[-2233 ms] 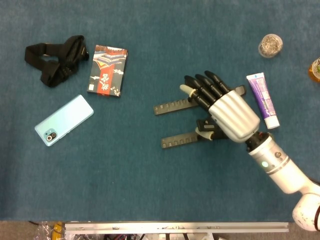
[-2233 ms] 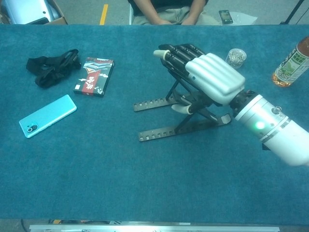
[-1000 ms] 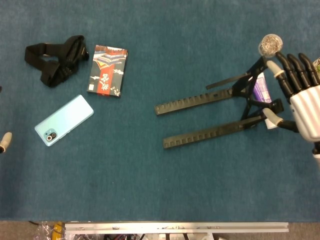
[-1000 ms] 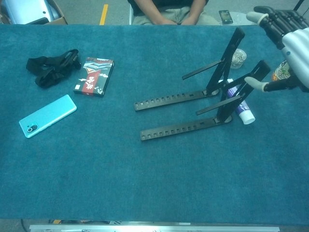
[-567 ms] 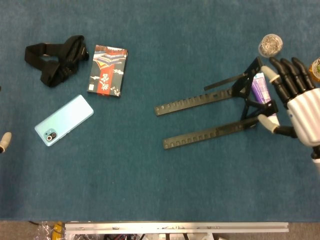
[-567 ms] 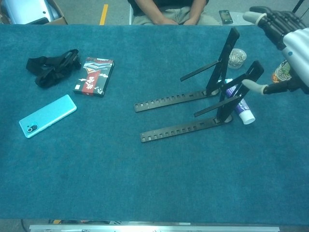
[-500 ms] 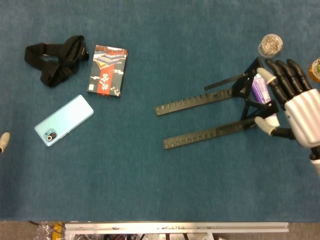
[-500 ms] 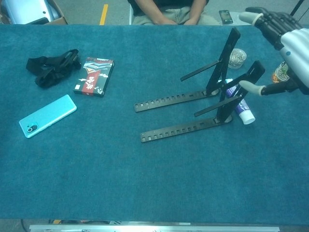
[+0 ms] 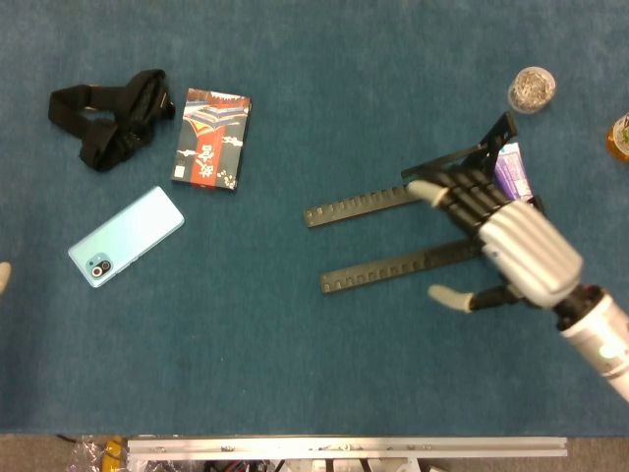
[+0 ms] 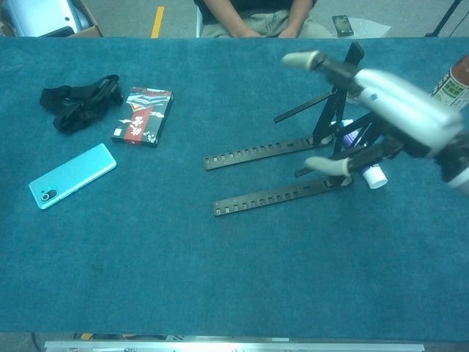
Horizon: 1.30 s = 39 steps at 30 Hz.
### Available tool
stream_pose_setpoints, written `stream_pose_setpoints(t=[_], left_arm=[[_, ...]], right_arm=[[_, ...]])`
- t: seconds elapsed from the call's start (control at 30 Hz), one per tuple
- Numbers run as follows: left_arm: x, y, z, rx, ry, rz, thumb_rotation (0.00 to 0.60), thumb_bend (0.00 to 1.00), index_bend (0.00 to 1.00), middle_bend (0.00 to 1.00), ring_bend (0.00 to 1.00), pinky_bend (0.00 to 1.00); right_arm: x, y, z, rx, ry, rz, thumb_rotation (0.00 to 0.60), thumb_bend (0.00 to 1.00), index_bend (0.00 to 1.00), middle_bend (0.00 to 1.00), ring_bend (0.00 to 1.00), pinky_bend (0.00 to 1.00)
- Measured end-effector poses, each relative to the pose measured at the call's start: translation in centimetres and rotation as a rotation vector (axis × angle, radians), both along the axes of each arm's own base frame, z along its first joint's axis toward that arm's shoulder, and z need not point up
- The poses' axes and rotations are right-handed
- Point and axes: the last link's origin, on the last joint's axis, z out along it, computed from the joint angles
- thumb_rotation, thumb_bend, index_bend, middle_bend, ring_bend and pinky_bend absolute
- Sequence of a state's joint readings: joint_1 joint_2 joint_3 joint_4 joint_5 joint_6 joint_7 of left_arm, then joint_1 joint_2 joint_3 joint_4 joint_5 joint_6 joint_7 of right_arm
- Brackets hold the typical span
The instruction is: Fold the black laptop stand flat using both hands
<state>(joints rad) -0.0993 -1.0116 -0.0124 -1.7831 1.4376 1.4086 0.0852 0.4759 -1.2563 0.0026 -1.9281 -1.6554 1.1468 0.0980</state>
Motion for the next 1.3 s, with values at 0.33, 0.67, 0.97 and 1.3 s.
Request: stream_pose_setpoints(t=[0.33, 0.67, 0.97, 1.3], left_arm=[[-0.5, -0.1, 0.2, 0.003, -0.001, 0.010, 0.600, 0.28, 0.00, 0.00, 0.00, 0.00], [-0.7, 0.0, 0.0, -0.005, -0.002, 0.011, 0.600, 0.28, 0.00, 0.00, 0.00, 0.00], [-0.7, 0.2, -0.2, -0.013, -0.001, 0.011, 0.600, 0.28, 0.00, 0.00, 0.00, 0.00], [-0.7, 0.4, -0.5, -0.022, -0.002, 0.010, 0.600, 0.28, 0.00, 0.00, 0.00, 0.00]], right_arm=[[0.0, 0.1, -3.6, 0.257, 0.025, -0.008, 0.539, 0.19, 0.00, 0.01, 0.00, 0.03], [-3.5, 0.7, -6.1, 0.321, 0.084, -0.068, 0.539, 0.19, 0.00, 0.01, 0.00, 0.03], [-6.1, 0.9, -6.3, 0.308, 0.106, -0.164, 0.540, 0.19, 0.00, 0.01, 0.00, 0.03], [-7.4, 0.9, -5.9, 0.279, 0.129, -0.207, 0.538, 0.19, 0.00, 0.01, 0.00, 0.03]])
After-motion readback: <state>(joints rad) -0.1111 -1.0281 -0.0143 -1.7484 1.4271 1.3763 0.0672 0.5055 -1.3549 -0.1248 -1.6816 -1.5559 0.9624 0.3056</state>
